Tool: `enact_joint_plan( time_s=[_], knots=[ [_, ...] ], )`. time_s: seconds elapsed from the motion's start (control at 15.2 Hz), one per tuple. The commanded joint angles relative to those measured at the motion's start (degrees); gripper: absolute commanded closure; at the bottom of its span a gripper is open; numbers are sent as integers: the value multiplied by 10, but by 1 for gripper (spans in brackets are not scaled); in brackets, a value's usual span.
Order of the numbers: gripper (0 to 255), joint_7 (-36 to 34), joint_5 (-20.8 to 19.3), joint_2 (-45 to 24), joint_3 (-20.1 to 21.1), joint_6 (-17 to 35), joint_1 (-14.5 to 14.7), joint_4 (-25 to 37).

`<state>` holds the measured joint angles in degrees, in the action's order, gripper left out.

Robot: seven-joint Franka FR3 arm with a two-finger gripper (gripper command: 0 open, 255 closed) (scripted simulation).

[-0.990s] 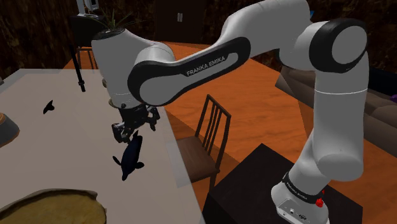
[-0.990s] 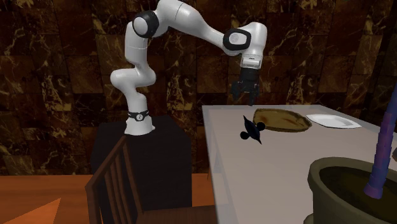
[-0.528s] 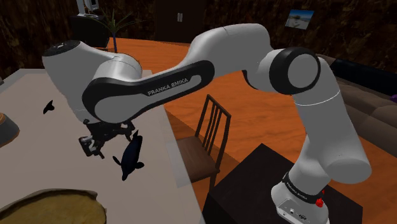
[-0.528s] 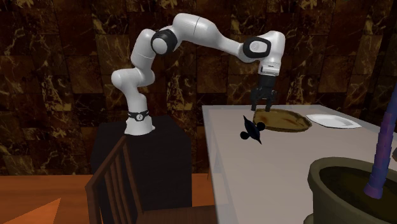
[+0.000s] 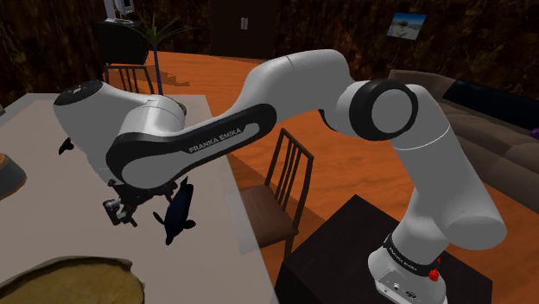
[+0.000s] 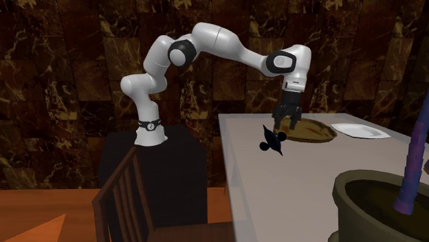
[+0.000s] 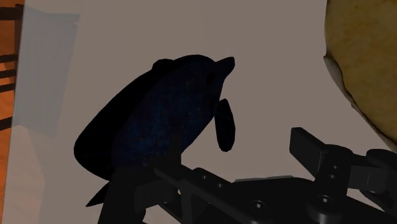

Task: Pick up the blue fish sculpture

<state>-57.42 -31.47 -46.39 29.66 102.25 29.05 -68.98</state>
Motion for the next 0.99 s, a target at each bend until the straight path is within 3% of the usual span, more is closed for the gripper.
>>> enact_joint_plan(
  time_s=[0.0,0.07,0.13,0.92],
  knots=[
    [0,-2,-2,-4,-1,6,0,-3],
    [0,-2,-2,-4,-1,6,0,-3],
    [255,-2,-2,-3,-1,7,0,-4],
    [255,3,2,4,1,-10,1,8]
  ],
)
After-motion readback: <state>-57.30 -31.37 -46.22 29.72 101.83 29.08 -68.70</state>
